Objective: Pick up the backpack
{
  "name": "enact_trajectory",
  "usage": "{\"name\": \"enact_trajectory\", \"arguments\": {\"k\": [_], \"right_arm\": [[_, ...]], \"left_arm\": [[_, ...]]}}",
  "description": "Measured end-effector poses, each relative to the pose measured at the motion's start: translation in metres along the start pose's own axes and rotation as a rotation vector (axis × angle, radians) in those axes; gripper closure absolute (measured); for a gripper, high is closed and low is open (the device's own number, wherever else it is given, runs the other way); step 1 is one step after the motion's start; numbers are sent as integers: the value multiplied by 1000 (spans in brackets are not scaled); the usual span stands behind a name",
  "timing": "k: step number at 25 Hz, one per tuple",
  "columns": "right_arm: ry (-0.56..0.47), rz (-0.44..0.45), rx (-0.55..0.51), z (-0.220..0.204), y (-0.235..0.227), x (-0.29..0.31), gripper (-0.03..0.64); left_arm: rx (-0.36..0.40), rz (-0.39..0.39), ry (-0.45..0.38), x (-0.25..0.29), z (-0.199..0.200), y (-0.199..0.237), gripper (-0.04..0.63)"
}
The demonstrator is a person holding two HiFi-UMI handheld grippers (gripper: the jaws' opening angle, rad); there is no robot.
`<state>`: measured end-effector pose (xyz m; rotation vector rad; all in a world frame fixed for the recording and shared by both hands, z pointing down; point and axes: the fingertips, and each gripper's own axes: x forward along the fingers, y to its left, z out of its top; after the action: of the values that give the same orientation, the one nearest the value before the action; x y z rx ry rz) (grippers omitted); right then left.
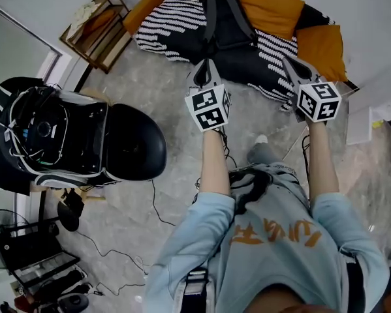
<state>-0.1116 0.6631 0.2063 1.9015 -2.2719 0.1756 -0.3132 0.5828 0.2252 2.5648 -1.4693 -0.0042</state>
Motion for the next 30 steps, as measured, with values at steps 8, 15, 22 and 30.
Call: {"name": "enact_trajectory", "arguments": {"k": [8,15,22,30], "right_arm": [[-63,40,-8,2,-34,35,588],[-72,71,29,-5,-98,108,588],[28,89,78,-10,-171,194,588],[123,89,181,-26,-294,275,588]], "left_arm": [[30,18,-56,36,1,3,574],[28,16,-34,123,-14,-5,574],[-132,-16,-44,221,-16,-5,574],[-269,60,45,350,-43,-28,574]]}}
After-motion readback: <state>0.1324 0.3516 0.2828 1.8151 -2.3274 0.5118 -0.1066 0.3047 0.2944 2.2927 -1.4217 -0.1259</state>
